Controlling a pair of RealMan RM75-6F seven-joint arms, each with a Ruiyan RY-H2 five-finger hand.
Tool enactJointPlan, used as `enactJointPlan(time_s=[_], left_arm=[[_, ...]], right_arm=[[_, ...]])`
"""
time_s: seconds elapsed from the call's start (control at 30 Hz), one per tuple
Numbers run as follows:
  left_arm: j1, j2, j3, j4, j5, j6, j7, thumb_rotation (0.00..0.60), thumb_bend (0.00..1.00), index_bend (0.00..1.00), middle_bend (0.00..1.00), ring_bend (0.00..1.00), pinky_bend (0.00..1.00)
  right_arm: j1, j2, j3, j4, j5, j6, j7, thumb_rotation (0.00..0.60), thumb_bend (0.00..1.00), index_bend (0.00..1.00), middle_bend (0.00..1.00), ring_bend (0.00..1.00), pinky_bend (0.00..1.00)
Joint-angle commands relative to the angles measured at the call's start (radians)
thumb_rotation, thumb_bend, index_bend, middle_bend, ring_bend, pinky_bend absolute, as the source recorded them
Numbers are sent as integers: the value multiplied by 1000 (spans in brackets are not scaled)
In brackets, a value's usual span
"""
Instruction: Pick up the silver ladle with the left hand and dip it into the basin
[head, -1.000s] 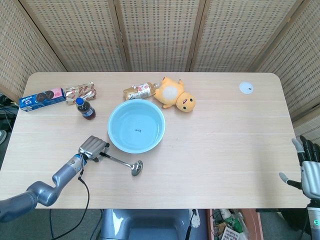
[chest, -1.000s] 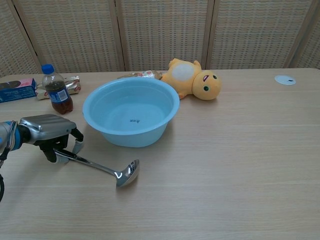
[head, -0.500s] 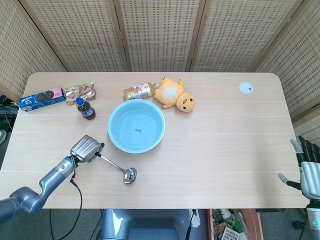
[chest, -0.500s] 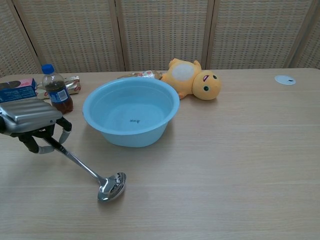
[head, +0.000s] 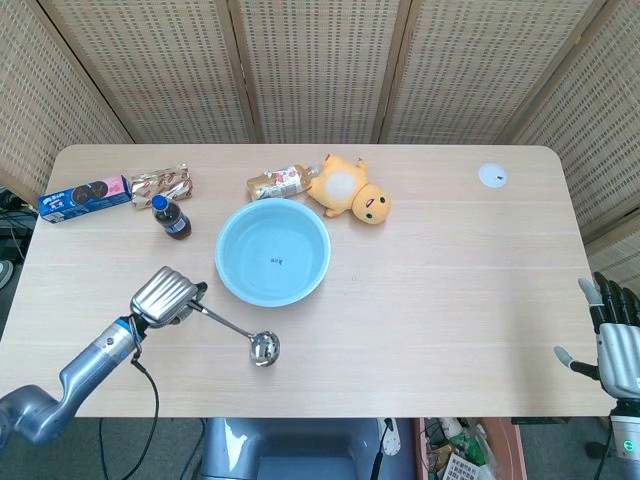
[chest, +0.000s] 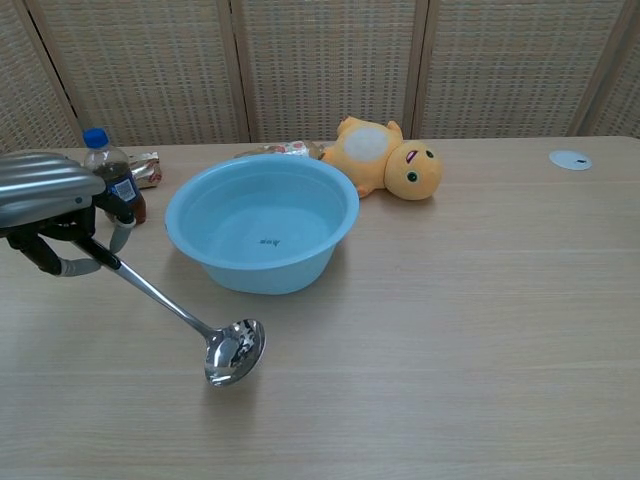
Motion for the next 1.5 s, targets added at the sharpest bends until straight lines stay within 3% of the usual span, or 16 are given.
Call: enactJointPlan(time_s=[0.03,0.17,0.43,0.73,1.1,1.5], left_arm=[[-4,37,-24,-53,-21,3,-8,600,625,746,1000,1000,1000],[-22,81,-59,-119,-57,-9,36,600,627,747,1000,1000,1000],[-105,163,-183,-262,-258,-67,198,600,631,754,1000,1000,1000],[-248,148,-252,-184,-553,-151,380,600,636,754,1000,1000,1000],[-396,-31,-202,130,-805,-265,469,600,637,759,1000,1000,1000],[-502,-125,-122,198,-925,-246,610,600,650,759,1000,1000,1000]], right_arm=[[-1,1,0,-1,-1,2,1,600,0,0,0,0,0],[-1,1,0,-1,0,2,2,600,0,0,0,0,0],[0,-1,4,0,4,4,-3,600,0,0,0,0,0],[-5,10,11,4,20,3,25,600,0,0,0,0,0],[-1,16,22,23,67,-35,61,600,0,0,0,0,0],[8,8,27,42,86,-61,66,600,0,0,0,0,0]])
